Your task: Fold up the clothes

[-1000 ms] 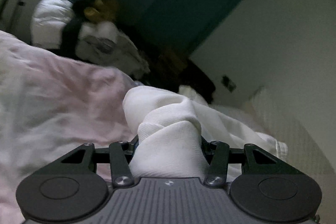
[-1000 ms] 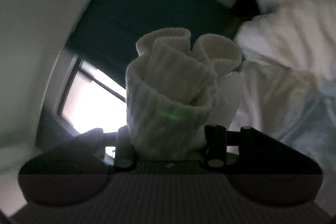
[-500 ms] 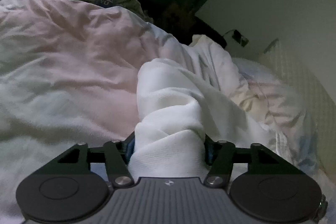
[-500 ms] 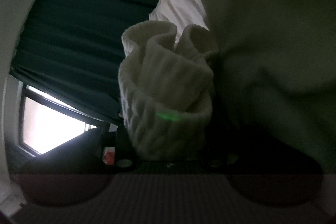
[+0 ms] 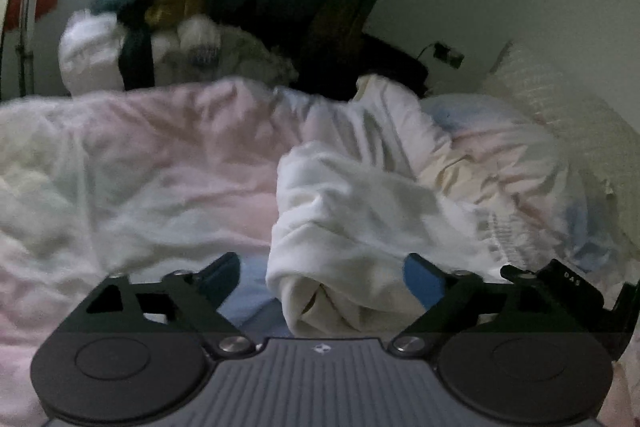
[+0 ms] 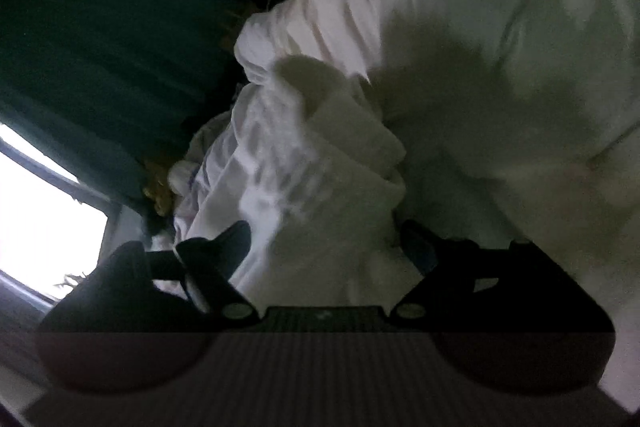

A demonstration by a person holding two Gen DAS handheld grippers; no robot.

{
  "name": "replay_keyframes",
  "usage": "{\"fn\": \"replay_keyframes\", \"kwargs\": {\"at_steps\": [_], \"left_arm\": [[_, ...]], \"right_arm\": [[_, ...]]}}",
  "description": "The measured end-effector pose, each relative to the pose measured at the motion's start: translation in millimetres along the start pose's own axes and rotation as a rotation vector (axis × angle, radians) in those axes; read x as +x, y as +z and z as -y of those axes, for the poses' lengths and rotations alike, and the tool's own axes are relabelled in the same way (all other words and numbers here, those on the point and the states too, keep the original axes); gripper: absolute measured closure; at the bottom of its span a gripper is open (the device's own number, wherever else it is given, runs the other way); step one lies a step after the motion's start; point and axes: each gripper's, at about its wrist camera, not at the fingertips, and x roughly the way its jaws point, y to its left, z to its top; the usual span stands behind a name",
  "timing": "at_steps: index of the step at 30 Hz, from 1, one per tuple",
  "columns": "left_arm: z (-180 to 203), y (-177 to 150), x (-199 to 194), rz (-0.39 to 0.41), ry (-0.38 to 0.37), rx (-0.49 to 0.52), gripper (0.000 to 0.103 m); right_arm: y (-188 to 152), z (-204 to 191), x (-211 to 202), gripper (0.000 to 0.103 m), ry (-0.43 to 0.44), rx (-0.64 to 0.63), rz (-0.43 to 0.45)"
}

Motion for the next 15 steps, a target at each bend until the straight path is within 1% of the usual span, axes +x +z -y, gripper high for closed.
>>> {"fn": "replay_keyframes", "kwargs": {"at_steps": [1,2,5,8,12,15], "left_arm": [[4,0,-14,0.019,0.005,0.013,0.002],[8,1,-28,0.038,0.011,0.025,0.000],[21,1,-68,0.091,0.029,0.062,0.000],[37,-4,-104,0.117,0.047,0.121,0.000],[61,-16,-146,0.146,0.069,0.216,0.000],[76,-25,-174,0.171,0.067,0.242,0.000]], "right_arm": [[-1,-5,-13,0.018,-0.009,-0.036,0.007],[-4,-5,-30,0.018,-0.006,-0.077,0.015],[-13,-34,-67,0.018,-0.002,-0.239,0.042],[-26,-65,-102,0.018,0.006,-0.391,0.064],[-43,-97,-143,0.019,0.036,-0.534,0.097],[-57,-120,-181,0.019,0.036,-0.611,0.123]]}}
